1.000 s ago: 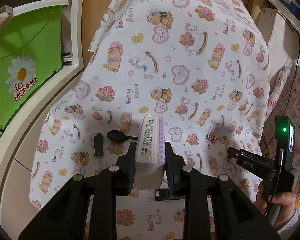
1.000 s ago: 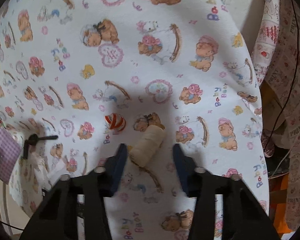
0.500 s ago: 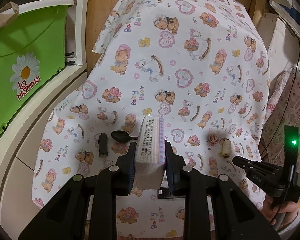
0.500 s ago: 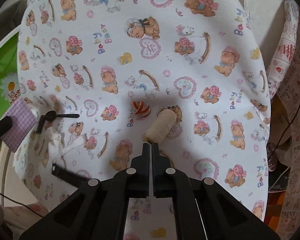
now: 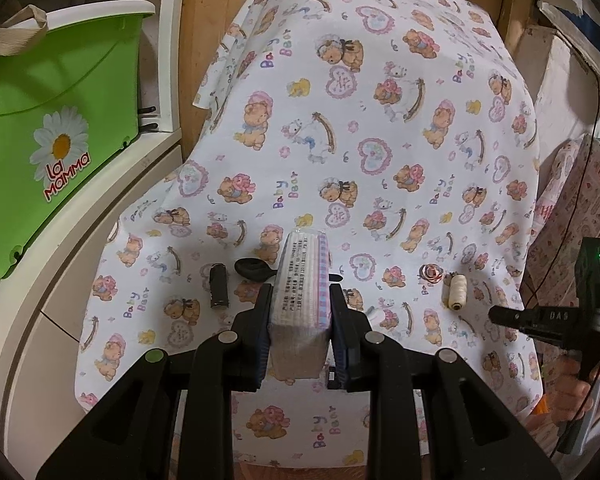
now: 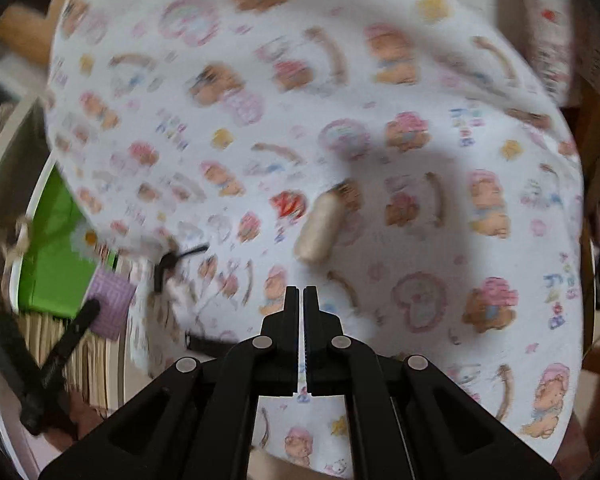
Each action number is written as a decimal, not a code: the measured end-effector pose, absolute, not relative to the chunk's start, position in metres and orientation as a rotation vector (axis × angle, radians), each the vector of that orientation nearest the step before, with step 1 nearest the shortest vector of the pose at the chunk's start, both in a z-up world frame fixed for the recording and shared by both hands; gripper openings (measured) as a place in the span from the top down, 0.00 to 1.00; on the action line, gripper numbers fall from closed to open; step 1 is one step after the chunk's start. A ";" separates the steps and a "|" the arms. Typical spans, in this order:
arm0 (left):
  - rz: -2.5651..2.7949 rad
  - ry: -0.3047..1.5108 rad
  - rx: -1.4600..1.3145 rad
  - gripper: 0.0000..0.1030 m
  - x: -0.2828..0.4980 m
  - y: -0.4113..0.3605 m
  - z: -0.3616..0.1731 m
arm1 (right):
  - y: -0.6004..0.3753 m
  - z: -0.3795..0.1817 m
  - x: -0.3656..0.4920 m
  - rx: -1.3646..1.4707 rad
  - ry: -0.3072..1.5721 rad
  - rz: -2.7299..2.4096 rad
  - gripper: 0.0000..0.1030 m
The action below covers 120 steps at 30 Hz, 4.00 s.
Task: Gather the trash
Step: 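Grasp the beige thread spool with the right tool while the left tool holds the box, then carry the box and spool down over the pink basket with both tools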
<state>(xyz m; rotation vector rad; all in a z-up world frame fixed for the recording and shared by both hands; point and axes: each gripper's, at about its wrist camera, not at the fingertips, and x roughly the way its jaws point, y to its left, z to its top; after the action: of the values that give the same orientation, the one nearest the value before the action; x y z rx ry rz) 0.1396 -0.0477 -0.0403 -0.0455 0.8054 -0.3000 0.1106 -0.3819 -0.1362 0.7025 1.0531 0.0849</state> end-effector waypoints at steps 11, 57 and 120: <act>-0.267 0.805 -0.026 0.76 0.142 -0.052 -0.046 | -0.363 -0.136 0.138 0.608 1.030 -0.077 0.64; -0.280 0.779 0.015 0.76 0.117 -0.049 -0.042 | -0.245 -0.149 0.102 0.048 1.138 0.032 0.76; -0.232 1.415 -0.039 0.75 0.036 -0.033 -0.243 | -0.172 -0.228 -0.011 0.131 1.347 0.199 0.76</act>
<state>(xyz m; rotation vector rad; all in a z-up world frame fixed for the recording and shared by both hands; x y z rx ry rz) 0.0360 -0.0327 -0.2428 -0.0391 1.4151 -0.2324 -0.0112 -0.1718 -0.2277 0.1309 1.3474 0.1991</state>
